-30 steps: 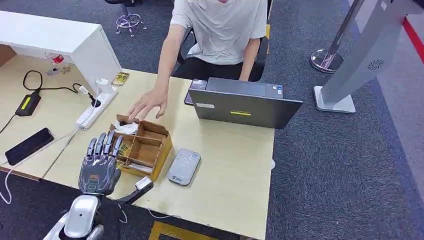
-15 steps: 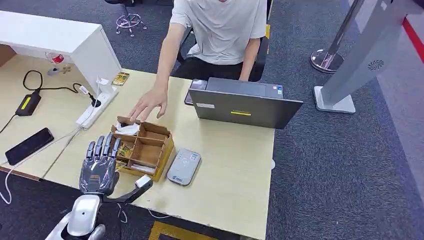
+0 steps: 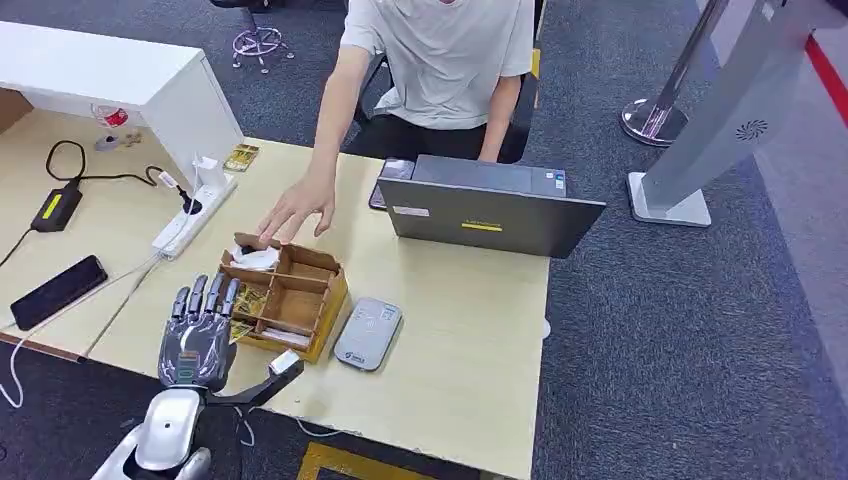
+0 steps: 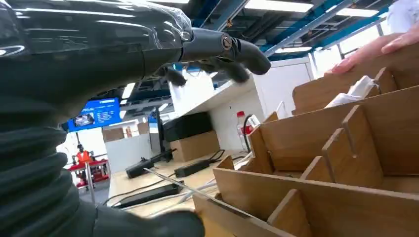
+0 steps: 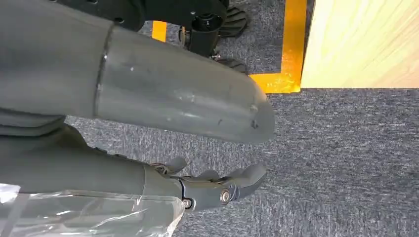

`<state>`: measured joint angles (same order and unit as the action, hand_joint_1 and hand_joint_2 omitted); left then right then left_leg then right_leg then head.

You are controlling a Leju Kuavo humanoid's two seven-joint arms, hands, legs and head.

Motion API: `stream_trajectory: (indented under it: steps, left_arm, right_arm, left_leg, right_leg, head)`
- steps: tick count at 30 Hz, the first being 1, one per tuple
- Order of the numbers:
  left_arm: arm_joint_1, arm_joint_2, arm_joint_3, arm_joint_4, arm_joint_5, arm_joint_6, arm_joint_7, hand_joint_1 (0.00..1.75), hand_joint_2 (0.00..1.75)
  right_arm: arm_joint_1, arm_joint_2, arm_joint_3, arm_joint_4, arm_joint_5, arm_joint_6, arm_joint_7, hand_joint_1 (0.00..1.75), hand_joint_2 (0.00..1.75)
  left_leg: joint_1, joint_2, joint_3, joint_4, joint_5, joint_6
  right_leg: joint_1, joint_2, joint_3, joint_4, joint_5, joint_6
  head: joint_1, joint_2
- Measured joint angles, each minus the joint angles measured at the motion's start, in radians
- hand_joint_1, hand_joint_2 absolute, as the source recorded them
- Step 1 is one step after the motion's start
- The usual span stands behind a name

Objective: Pass the card to the sensor for recognition and then transmit it.

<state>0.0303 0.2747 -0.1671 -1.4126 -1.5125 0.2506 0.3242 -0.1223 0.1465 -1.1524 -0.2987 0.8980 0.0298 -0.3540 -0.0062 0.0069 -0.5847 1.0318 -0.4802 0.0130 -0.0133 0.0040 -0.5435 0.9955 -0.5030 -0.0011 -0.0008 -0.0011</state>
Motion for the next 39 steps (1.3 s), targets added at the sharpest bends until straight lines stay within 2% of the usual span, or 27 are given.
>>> stream_trajectory:
  steps: [6, 11, 16, 20, 24, 29, 32, 39]
  left_arm:
    - [0.003, -0.018, 0.037, 0.009, 0.0, 0.004, -0.055, 1.75, 1.75]
    - [0.002, -0.029, 0.059, 0.013, 0.0, 0.01, -0.076, 1.75, 1.75]
    - [0.0, -0.038, 0.067, 0.014, 0.0, 0.012, -0.076, 1.75, 1.75]
    - [-0.003, -0.038, 0.067, 0.016, 0.0, 0.013, -0.04, 1.75, 1.75]
    - [-0.004, -0.04, 0.068, 0.018, 0.0, 0.051, -0.045, 1.75, 1.75]
    - [-0.003, -0.043, 0.075, 0.003, 0.0, 0.055, -0.064, 1.75, 1.75]
    - [-0.003, -0.046, 0.074, -0.039, 0.0, 0.055, -0.071, 1.75, 1.75]
    - [-0.021, -0.046, 0.074, -0.27, 0.0, 0.026, -0.112, 1.75, 1.75]
  right_arm:
    - [0.0, 0.0, 0.0, 0.0, 0.0, 0.0, 0.0, 0.0, 0.0]
    - [-0.001, 0.0, 0.0, 0.0, 0.0, -0.003, 0.0, 0.0, 0.0]
    - [-0.002, 0.0, 0.0, 0.0, 0.0, -0.003, 0.003, 0.0, 0.0]
    - [-0.005, 0.0, 0.0, 0.0, 0.002, -0.003, 0.005, 0.0, 0.0]
    - [-0.006, 0.0, 0.002, 0.0, 0.003, -0.003, 0.007, 0.0, 0.0]
    - [-0.006, 0.0, 0.003, 0.0, -0.003, -0.003, 0.006, 0.0, 0.0]
    - [-0.006, 0.0, 0.003, -0.001, -0.004, 0.0, 0.0, 0.0, 0.0]
    - [-0.008, 0.001, 0.003, -0.003, -0.018, 0.011, 0.003, 0.0, 0.0]
  left_leg:
    - [0.0, 0.0, 0.0, 0.0, 0.0, 0.0]
    - [0.0, 0.0, 0.0, 0.0, 0.0, 0.0]
    - [0.0, 0.0, 0.0, 0.0, 0.0, 0.0]
    - [0.0, 0.0, 0.0, 0.0, 0.0, 0.0]
    - [0.0, 0.0, 0.0, 0.0, 0.0, 0.0]
    - [0.0, 0.0, 0.0, 0.0, 0.0, 0.0]
    - [0.0, 0.0, 0.0, 0.0, 0.0, 0.0]
    - [0.0, 0.0, 0.0, 0.0, 0.0, 0.0]
  right_leg:
    - [0.0, 0.0, 0.0, 0.0, 0.0, 0.0]
    - [0.0, 0.0, 0.0, 0.0, 0.0, 0.0]
    - [0.0, 0.0, 0.0, 0.0, 0.0, 0.0]
    - [0.0, 0.0, 0.0, 0.0, 0.0, 0.0]
    - [0.0, 0.0, 0.0, 0.0, 0.0, 0.0]
    - [0.0, 0.0, 0.0, 0.0, 0.0, 0.0]
    - [0.0, 0.0, 0.0, 0.0, 0.0, 0.0]
    - [0.0, 0.0, 0.0, 0.0, 0.0, 0.0]
  head:
    - [0.0, 0.0]
    - [0.0, 0.0]
    - [0.0, 0.0]
    - [0.0, 0.0]
    - [0.0, 0.0]
    - [0.0, 0.0]
    - [0.0, 0.0]
    - [0.0, 0.0]
